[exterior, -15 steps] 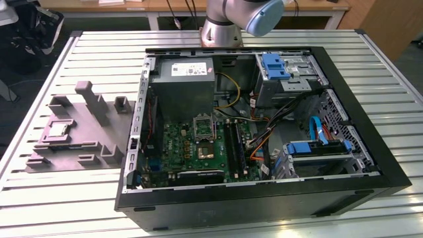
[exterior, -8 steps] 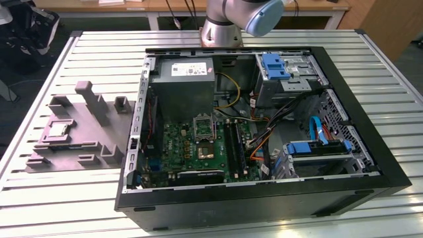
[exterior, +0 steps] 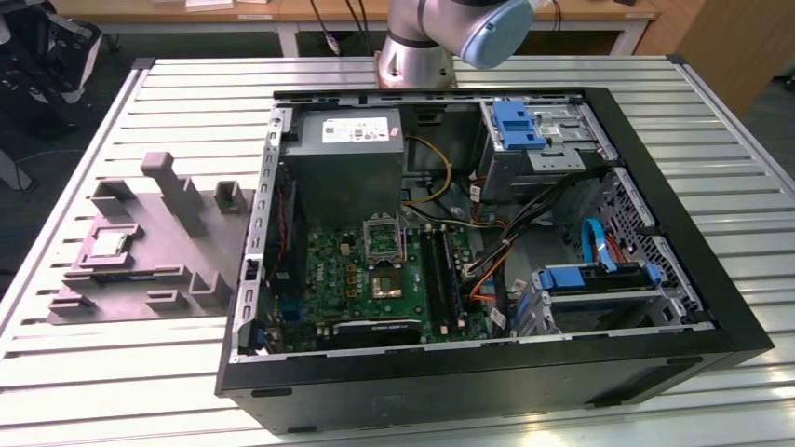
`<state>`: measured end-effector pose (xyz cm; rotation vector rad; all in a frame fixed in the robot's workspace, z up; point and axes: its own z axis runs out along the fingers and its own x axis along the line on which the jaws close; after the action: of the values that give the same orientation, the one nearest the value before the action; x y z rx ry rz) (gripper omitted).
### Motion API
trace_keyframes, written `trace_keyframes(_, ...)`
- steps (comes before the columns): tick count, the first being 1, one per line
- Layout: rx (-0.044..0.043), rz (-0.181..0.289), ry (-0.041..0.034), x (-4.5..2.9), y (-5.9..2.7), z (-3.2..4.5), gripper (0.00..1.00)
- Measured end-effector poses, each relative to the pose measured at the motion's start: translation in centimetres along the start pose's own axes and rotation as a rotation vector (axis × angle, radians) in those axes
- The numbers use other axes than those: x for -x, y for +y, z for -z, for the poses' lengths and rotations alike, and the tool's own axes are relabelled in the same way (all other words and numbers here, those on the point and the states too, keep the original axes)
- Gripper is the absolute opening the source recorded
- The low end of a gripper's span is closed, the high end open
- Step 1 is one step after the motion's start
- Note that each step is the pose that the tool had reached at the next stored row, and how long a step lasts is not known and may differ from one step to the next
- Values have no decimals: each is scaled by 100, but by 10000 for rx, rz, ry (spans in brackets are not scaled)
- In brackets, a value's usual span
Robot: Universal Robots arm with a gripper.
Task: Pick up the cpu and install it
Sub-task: 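Reach for the cpu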
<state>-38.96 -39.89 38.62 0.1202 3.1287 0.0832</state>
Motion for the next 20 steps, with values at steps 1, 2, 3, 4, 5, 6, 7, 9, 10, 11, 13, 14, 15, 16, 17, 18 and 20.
trace_keyframes(1,0,0,0,-11,-1,-1,11)
trace_keyframes(2,0,1,-1,-22,-2,-1,11)
trace_keyframes(3,0,0,0,-35,-3,-2,11)
trace_keyframes(4,1,0,-1,-47,-4,-3,11)
trace_keyframes(5,1,0,-1,-60,-5,-4,11)
trace_keyframes(6,0,0,-1,-70,-6,-4,11)
trace_keyframes(7,0,0,0,-80,-6,-6,11)
trace_keyframes(9,0,-1,5,-98,-8,-9,11)
trace_keyframes(10,1,0,16,-103,-9,-15,11)
trace_keyframes(11,-2,-1,45,-107,-10,-20,11)
trace_keyframes(13,-11,-6,131,-114,-10,-33,11)
trace_keyframes(14,-14,-10,176,-118,-11,-40,11)
trace_keyframes(15,-16,-13,218,-123,-12,-47,11)
trace_keyframes(16,-19,-14,252,-130,-13,-52,11)
trace_keyframes(17,-23,-16,274,-146,-14,-54,11)
trace_keyframes(18,-23,-16,283,-161,-15,-57,11)
trace_keyframes(20,-22,-16,286,-193,-18,-58,11)
